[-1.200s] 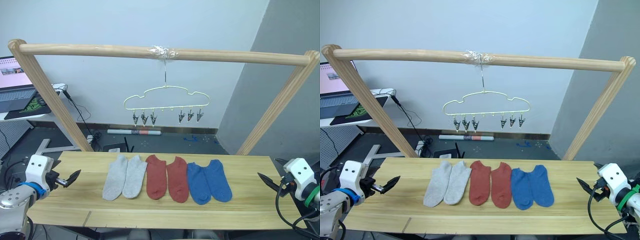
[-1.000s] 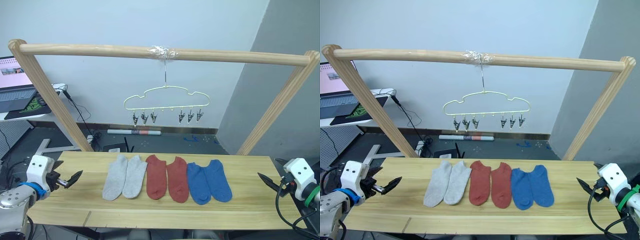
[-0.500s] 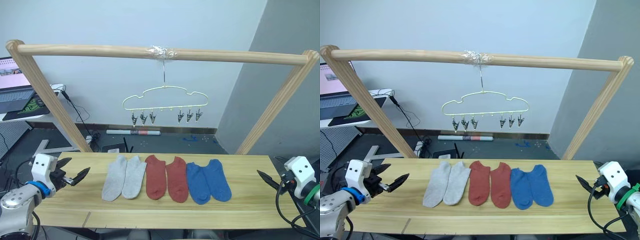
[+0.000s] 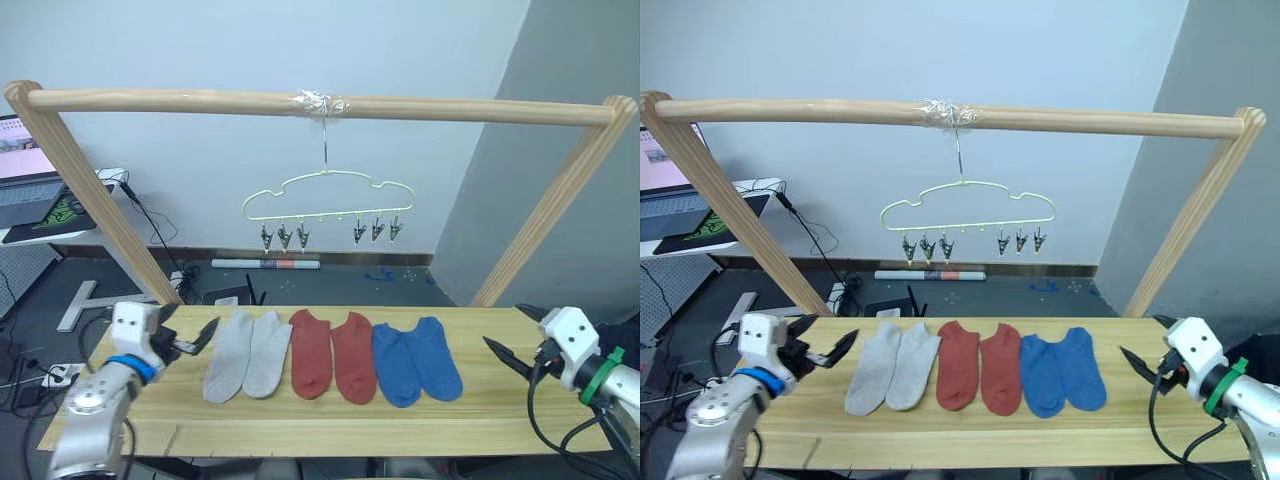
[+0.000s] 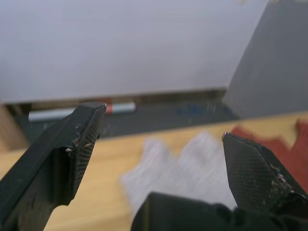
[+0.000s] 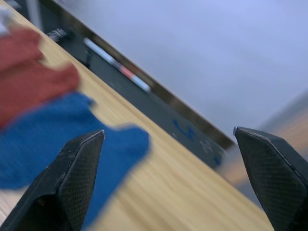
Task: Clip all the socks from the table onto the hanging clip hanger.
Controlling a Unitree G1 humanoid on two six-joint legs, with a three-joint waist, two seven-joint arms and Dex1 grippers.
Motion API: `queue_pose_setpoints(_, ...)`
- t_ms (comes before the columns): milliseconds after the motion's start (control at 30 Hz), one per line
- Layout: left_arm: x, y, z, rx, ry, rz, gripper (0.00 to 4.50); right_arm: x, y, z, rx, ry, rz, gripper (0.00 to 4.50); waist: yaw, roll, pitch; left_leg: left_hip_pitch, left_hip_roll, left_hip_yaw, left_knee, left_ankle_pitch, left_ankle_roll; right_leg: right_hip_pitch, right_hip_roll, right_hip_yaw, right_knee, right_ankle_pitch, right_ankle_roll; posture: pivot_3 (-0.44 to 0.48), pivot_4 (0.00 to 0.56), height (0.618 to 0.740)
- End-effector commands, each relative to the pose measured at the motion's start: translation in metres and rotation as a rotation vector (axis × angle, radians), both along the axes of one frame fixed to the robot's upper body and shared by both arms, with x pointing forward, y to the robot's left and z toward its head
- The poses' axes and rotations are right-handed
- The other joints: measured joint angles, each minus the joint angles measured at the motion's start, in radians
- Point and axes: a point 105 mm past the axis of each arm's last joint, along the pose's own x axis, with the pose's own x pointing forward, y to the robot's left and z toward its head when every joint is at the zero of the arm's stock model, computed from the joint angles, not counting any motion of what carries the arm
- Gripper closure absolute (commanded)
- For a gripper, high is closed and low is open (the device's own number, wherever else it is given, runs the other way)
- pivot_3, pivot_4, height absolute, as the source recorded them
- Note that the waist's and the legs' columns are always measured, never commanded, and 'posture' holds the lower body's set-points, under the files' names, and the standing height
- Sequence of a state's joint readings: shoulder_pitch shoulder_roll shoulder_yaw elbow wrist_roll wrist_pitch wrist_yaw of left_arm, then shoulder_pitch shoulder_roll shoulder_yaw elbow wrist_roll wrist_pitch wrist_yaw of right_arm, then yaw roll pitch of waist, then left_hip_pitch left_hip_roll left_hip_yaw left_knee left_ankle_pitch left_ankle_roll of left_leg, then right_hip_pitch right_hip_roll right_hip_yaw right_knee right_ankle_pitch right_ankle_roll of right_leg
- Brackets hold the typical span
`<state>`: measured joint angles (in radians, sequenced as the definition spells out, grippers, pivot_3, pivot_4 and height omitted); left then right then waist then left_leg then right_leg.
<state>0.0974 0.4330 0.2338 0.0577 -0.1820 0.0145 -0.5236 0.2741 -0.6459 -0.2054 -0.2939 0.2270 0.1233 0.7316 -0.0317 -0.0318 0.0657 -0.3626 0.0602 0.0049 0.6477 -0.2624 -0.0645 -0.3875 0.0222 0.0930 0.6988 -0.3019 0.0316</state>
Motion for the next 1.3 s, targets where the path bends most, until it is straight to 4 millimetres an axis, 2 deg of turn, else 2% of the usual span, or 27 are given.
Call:
queue_pose_setpoints(33, 0.017, -0.024, 0.031, 0.018, -0.172, 0.036, 0.02, 0.009, 0.040, 0.026, 0.067, -0.090, 0.088, 0.00, 0.000, -0.001, 0.001, 0.000, 0.000, 0.000, 0.000, 0.000, 0.000, 0.000, 0.000, 0.000, 0.000, 0.000, 0.000, -0.037, 0.081, 0.700)
queue_pose_setpoints(133, 0.022, -0.034, 0.037, 0.002, -0.212, 0.057, 0.02, 0.013, 0.056, 0.031, 0.100, -0.101, 0.114, 0.00, -0.001, -0.001, 0.002, 0.000, 0.001, -0.001, 0.001, 0.000, 0.000, 0.000, 0.002, 0.000, 0.000, 0.001, 0.000, -0.037, 0.081, 0.700)
queue_pose_setpoints(267, 0.040, -0.055, 0.050, -0.049, -0.289, 0.113, 0.02, 0.025, 0.104, 0.050, 0.187, -0.149, 0.224, 0.00, -0.003, 0.000, 0.009, 0.000, 0.000, 0.000, 0.001, 0.000, 0.000, 0.000, 0.003, 0.000, 0.000, 0.001, 0.000, -0.036, 0.093, 0.700)
queue_pose_setpoints(433, 0.051, -0.073, 0.064, -0.086, -0.337, 0.097, 0.02, 0.035, 0.125, 0.061, 0.222, -0.168, 0.264, 0.00, -0.002, -0.005, 0.018, -0.001, 0.000, -0.002, 0.002, 0.000, 0.000, -0.001, 0.004, 0.000, -0.002, 0.002, 0.001, -0.031, 0.108, 0.700)
queue_pose_setpoints(600, 0.054, -0.076, 0.068, -0.095, -0.346, 0.096, 0.02, 0.038, 0.133, 0.066, 0.227, -0.172, 0.294, 0.00, -0.002, -0.006, 0.029, -0.002, 0.000, -0.002, 0.002, 0.000, 0.000, -0.001, 0.004, 0.001, -0.003, 0.002, 0.001, -0.032, 0.114, 0.700)
queue_pose_setpoints(700, 0.057, -0.083, 0.062, -0.083, -0.323, 0.070, 0.60, 0.039, 0.138, 0.071, 0.237, -0.181, 0.309, 0.00, -0.003, -0.005, 0.035, -0.002, 0.000, -0.002, 0.002, 0.000, 0.000, -0.001, 0.004, 0.000, -0.003, 0.002, 0.001, -0.036, 0.120, 0.700)
queue_pose_setpoints(1100, 0.073, -0.069, 0.052, -0.048, -0.348, 0.174, 0.60, 0.038, 0.148, 0.080, 0.251, -0.187, 0.352, 0.00, -0.004, -0.008, 0.051, -0.002, 0.000, -0.002, 0.002, 0.000, 0.000, -0.002, 0.004, 0.000, -0.003, 0.002, 0.001, -0.041, 0.120, 0.700)
queue_pose_setpoints(1300, 0.078, -0.072, 0.075, -0.089, -0.415, 0.174, 0.60, 0.040, 0.154, 0.087, 0.256, -0.197, 0.389, 0.00, -0.004, -0.009, 0.054, -0.003, 0.000, -0.003, 0.002, 0.000, 0.000, -0.002, 0.004, 0.000, -0.003, 0.002, 0.001, -0.036, 0.122, 0.700)
